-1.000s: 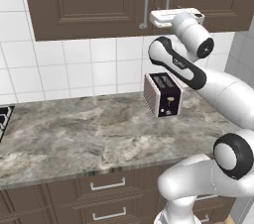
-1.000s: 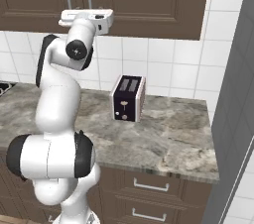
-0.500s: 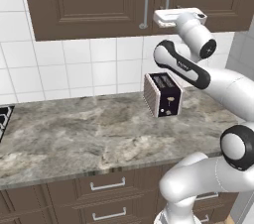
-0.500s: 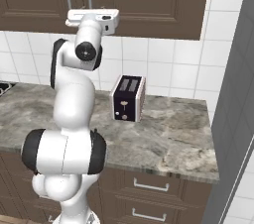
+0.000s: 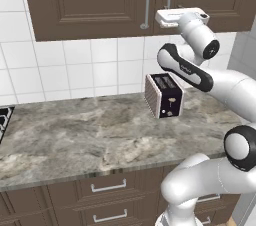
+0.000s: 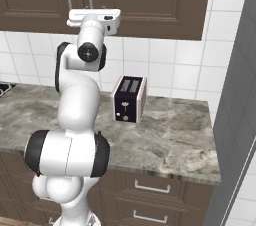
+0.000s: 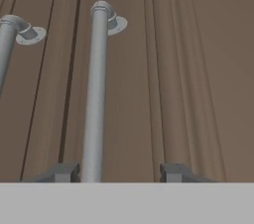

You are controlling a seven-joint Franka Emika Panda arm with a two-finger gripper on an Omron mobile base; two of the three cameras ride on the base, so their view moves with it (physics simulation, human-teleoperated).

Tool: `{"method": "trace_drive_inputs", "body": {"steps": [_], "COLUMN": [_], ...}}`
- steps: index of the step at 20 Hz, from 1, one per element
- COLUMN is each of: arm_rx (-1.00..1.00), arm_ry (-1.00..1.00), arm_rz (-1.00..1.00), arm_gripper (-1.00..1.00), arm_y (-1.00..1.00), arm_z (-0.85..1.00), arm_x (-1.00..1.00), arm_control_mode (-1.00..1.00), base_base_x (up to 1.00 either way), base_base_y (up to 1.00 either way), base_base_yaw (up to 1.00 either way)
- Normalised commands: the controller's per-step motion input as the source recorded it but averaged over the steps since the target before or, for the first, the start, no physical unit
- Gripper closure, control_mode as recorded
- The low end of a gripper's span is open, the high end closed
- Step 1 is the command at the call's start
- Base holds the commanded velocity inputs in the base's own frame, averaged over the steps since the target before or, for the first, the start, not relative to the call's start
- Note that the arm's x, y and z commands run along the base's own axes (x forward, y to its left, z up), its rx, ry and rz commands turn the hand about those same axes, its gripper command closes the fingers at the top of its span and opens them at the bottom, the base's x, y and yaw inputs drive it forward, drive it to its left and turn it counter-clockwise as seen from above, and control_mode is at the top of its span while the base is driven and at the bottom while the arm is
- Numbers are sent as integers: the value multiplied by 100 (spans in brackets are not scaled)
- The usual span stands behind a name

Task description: Get the candle and the liquor from the cabinet and move them to the dining counter.

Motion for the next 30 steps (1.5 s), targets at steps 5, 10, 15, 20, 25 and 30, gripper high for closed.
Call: {"method": "trace_drive_inputs", "body": {"steps": [5,10,15,20,25,30], "arm_rx": [0,0,0,0,0,0], "arm_ry": [0,0,0,0,0,0], "arm_rz": [0,0,0,0,0,0], "arm_gripper": [100,100,100,100,100,100], "arm_y": [7,2,0,1,0,0], "arm_z": [0,0,7,12,8,12], "arm_x": [17,9,0,0,0,-4], "arm_control_mode": [-100,-100,-100,-100,-100,-100], "base_base_x": [0,0,0,0,0,0], "base_base_y": [0,0,0,0,0,0], "base_base_yaw": [0,0,0,0,0,0]}}
